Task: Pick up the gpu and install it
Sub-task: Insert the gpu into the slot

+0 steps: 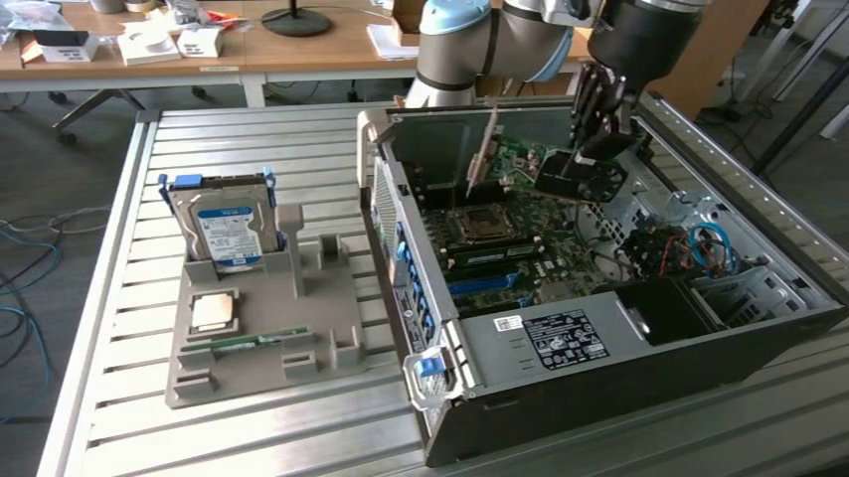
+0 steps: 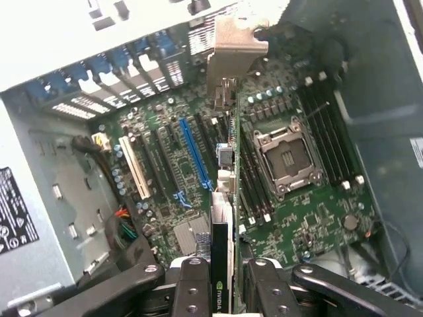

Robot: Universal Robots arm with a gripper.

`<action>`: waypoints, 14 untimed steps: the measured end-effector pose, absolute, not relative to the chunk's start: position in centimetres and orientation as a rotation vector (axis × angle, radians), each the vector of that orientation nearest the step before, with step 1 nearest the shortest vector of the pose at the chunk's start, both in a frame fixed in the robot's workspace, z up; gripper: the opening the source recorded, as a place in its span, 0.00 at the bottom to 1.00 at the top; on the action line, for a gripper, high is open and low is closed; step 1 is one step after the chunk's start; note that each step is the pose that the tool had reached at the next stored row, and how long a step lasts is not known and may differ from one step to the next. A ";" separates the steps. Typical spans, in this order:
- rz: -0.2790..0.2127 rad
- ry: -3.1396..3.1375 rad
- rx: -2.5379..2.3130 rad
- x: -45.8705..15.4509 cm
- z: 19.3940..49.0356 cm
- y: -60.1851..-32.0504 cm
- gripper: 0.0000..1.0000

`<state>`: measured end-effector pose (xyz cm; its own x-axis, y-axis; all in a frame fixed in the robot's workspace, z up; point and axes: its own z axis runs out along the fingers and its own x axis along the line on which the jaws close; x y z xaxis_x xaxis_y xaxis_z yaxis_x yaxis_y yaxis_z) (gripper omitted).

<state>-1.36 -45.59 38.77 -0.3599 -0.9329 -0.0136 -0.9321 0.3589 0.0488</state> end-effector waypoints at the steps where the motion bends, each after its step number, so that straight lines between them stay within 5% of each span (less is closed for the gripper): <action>1: -0.075 -2.562 1.788 -1.4 38.7 -45.6 0.26; 14: -0.071 -2.353 2.048 -1.4 38.4 -45.6 0.26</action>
<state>-1.36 -45.59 38.42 -0.1382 -0.9903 -0.0135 -0.9893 0.1374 0.0488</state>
